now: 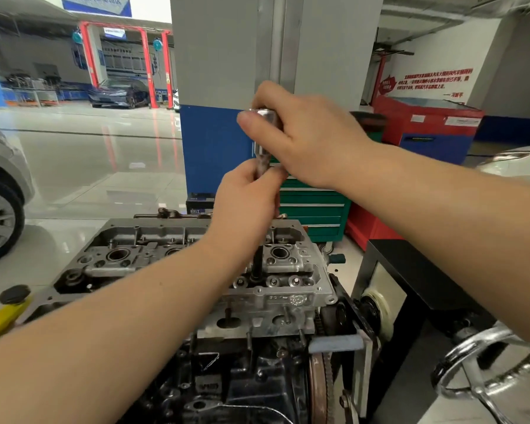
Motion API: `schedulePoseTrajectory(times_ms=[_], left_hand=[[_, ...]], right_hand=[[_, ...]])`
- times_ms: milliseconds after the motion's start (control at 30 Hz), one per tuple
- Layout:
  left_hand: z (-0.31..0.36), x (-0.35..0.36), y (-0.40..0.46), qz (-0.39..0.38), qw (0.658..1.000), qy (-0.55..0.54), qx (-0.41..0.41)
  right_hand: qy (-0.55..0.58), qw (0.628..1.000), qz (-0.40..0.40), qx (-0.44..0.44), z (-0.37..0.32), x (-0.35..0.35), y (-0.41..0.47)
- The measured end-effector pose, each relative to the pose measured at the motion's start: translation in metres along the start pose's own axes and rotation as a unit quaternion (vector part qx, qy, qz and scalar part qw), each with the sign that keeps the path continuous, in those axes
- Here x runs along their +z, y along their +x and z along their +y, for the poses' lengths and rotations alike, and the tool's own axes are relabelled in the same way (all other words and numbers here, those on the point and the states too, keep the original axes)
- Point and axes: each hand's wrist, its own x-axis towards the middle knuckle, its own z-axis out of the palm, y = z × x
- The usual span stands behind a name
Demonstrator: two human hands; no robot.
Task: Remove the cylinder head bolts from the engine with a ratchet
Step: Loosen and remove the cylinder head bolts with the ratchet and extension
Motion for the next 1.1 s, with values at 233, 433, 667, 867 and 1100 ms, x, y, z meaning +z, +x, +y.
schedulePoseTrajectory(times_ms=[233,433,667,867,1100], left_hand=[[-0.006,0.002,-0.004,-0.023,0.996,-0.067,-0.050],[0.000,-0.010,0.005,-0.227,0.963,-0.107,-0.098],[-0.011,0.011,-0.008,0.067,0.998,-0.020,0.004],[-0.003,-0.009,0.003,-0.142,0.979,-0.132,-0.065],[0.000,-0.013,0.002,-0.124,0.987,-0.090,-0.053]], right_hand=[[-0.270,0.952,0.145,0.019,-0.036,-0.007,-0.017],[0.288,0.947,0.135,0.044,-0.010,0.013,-0.009],[-0.168,0.970,0.137,0.109,-0.037,0.008,0.002],[0.000,0.981,0.181,0.066,-0.026,0.017,0.000],[0.130,0.984,0.105,0.066,-0.023,0.023,0.014]])
